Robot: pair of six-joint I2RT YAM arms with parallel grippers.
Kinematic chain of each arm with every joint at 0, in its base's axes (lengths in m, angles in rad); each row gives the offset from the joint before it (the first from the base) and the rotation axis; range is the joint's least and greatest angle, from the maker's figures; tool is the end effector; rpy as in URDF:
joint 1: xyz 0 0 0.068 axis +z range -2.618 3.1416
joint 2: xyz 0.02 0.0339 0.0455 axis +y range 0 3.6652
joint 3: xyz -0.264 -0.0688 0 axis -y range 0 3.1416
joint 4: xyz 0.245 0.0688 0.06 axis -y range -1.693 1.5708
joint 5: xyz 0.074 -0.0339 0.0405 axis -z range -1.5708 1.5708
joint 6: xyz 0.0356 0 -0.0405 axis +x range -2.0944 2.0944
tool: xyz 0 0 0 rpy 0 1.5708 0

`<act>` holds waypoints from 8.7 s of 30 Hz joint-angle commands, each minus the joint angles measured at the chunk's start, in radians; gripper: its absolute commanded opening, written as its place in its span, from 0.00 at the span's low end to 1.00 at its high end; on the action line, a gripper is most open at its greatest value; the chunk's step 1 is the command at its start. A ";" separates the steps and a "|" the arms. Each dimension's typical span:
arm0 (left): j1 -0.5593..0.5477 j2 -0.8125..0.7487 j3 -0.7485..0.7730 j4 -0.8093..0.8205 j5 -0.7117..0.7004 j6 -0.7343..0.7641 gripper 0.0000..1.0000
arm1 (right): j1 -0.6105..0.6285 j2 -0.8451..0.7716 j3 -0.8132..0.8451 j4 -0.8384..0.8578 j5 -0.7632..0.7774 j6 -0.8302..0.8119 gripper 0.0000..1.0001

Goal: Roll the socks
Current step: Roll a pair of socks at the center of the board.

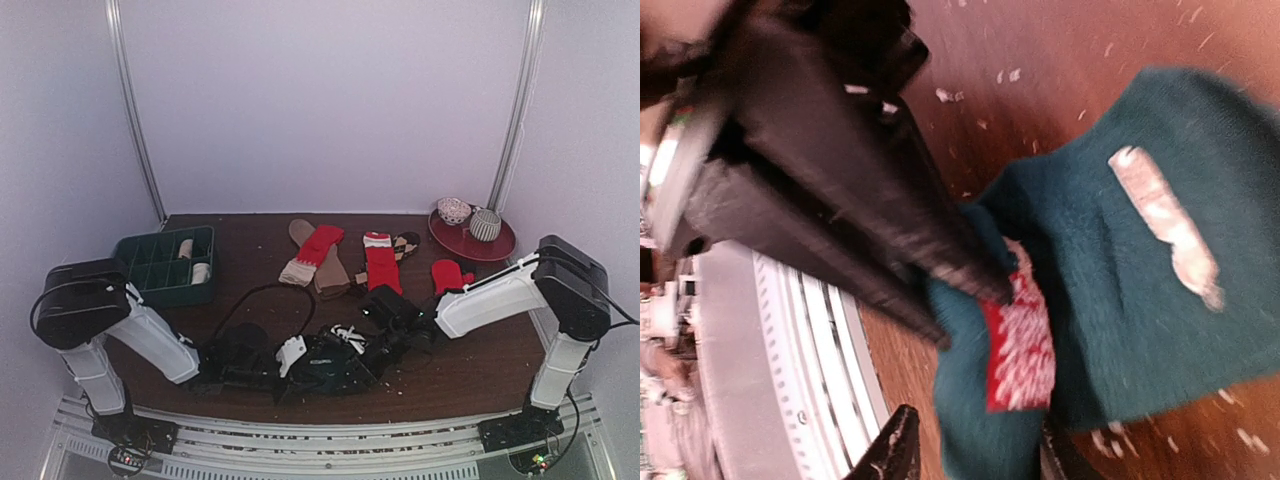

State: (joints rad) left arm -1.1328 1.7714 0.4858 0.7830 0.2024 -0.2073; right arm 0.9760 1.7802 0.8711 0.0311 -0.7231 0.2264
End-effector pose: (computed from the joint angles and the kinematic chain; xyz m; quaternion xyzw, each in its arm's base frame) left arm 0.1184 -0.2698 0.1015 0.4283 0.7433 -0.3827 0.3430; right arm 0.1694 0.2924 0.1378 -0.4338 0.7748 0.4540 0.0737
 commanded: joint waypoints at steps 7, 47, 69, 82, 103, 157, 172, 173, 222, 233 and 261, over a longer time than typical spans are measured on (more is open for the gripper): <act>0.035 -0.046 0.072 -0.465 0.073 -0.194 0.00 | 0.060 -0.312 -0.119 0.154 0.449 -0.219 0.50; 0.088 -0.148 0.099 -0.511 0.197 -0.077 0.23 | 0.287 -0.012 -0.169 0.223 0.706 -0.348 0.14; -0.006 -0.240 -0.176 0.083 -0.001 0.221 0.62 | 0.042 0.208 0.207 -0.364 -0.005 -0.119 0.16; -0.005 -0.082 -0.104 0.031 0.005 0.200 0.25 | 0.033 0.234 0.215 -0.363 0.011 -0.138 0.17; 0.085 -0.006 -0.090 -0.252 0.209 -0.380 0.00 | 0.166 -0.315 -0.253 0.439 0.528 -0.421 0.61; -0.018 -0.041 -0.198 0.288 -0.018 0.143 0.63 | 0.058 0.205 0.133 -0.278 0.118 -0.144 0.27; -0.018 -0.044 -0.274 0.360 -0.117 0.119 0.66 | 0.042 0.233 0.116 -0.296 0.087 -0.189 0.27; -0.018 -0.064 -0.275 0.346 -0.123 0.125 0.66 | 0.041 0.234 0.115 -0.294 0.087 -0.190 0.27; -0.009 0.194 -0.132 -0.105 -0.052 -0.200 0.00 | 0.102 -0.328 -0.258 0.404 0.491 -0.423 0.58; -0.007 0.211 -0.116 -0.133 -0.039 -0.181 0.00 | 0.162 -0.189 -0.241 0.400 0.580 -0.453 0.55; -0.019 -0.070 -0.183 -0.034 -0.227 -0.032 0.58 | 0.045 0.116 -0.009 -0.105 0.190 -0.332 0.26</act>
State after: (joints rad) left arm -1.1400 1.7992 0.3790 0.9268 0.0978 -0.3187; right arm 1.0523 1.7836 0.8066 0.2310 -0.3779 -0.1722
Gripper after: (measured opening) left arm 0.464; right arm 0.261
